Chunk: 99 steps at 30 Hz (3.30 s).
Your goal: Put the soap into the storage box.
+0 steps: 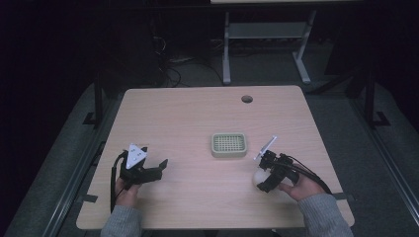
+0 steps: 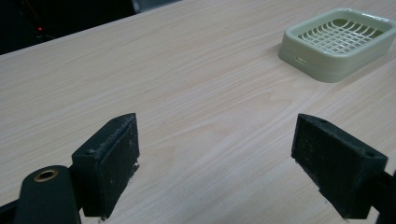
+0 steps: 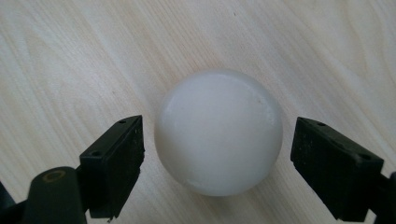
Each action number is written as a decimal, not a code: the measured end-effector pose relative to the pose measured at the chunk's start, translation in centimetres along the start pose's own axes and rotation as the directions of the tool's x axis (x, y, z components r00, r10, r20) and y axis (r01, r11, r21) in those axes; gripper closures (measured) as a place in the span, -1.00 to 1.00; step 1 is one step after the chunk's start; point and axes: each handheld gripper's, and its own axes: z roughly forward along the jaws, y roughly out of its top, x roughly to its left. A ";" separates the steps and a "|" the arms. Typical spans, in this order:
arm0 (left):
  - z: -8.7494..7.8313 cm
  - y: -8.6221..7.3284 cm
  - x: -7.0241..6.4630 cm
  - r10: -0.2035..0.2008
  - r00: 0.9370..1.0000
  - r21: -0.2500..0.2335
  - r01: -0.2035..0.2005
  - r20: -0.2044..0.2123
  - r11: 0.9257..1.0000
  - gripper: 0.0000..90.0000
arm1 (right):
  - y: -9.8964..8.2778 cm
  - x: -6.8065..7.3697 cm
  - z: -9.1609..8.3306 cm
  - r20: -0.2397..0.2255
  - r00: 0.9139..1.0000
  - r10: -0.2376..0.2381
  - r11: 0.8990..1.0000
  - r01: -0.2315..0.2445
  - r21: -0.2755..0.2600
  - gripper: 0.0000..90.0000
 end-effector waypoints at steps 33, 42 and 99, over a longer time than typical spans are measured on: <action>-0.1 0.0 0.0 -0.009 1.000 -0.006 0.009 0.000 1.000 -0.67 | 1.5 0.2 2.8 0.008 1.000 -0.023 0.992 0.022 0.124 -0.64; -0.1 0.0 0.1 -0.011 1.000 -0.008 0.011 0.001 1.000 -0.67 | 1.5 0.1 2.9 -0.001 1.000 -0.022 0.990 0.022 0.137 -0.50; 0.0 0.0 0.0 -0.012 1.000 0.000 0.012 -0.003 1.000 -0.67 | 4.8 -1.2 0.3 -0.056 0.997 -0.052 0.994 0.057 0.095 -0.48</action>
